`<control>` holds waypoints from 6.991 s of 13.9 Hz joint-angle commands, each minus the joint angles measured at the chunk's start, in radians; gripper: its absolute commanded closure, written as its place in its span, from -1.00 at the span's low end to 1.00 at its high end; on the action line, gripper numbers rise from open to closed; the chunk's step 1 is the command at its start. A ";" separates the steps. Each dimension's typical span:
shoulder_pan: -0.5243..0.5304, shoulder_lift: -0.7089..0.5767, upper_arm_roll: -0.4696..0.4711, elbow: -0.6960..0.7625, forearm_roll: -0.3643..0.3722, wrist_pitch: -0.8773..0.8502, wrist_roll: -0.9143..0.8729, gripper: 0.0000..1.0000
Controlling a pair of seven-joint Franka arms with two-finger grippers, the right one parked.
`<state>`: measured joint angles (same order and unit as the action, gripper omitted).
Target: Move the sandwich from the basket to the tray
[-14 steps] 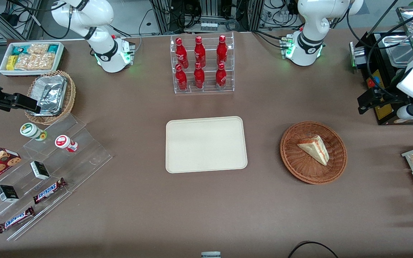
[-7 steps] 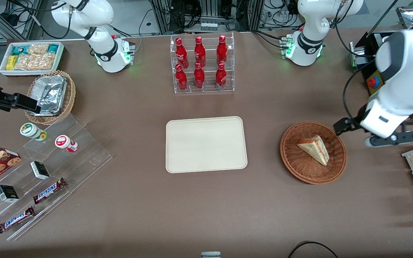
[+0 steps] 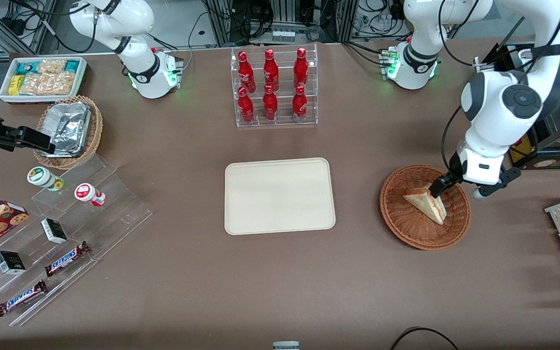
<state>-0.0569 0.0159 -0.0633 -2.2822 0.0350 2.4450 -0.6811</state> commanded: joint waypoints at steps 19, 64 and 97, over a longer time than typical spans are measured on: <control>-0.003 0.190 0.002 -0.053 -0.003 0.235 -0.164 1.00; -0.742 0.658 -0.010 0.773 0.108 -0.251 -0.350 -0.99; 0.076 -0.096 0.009 0.710 -0.030 -0.937 0.703 -0.99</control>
<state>-0.0680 -0.1075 0.0545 -1.6148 0.0157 1.5056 0.0155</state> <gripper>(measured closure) 0.000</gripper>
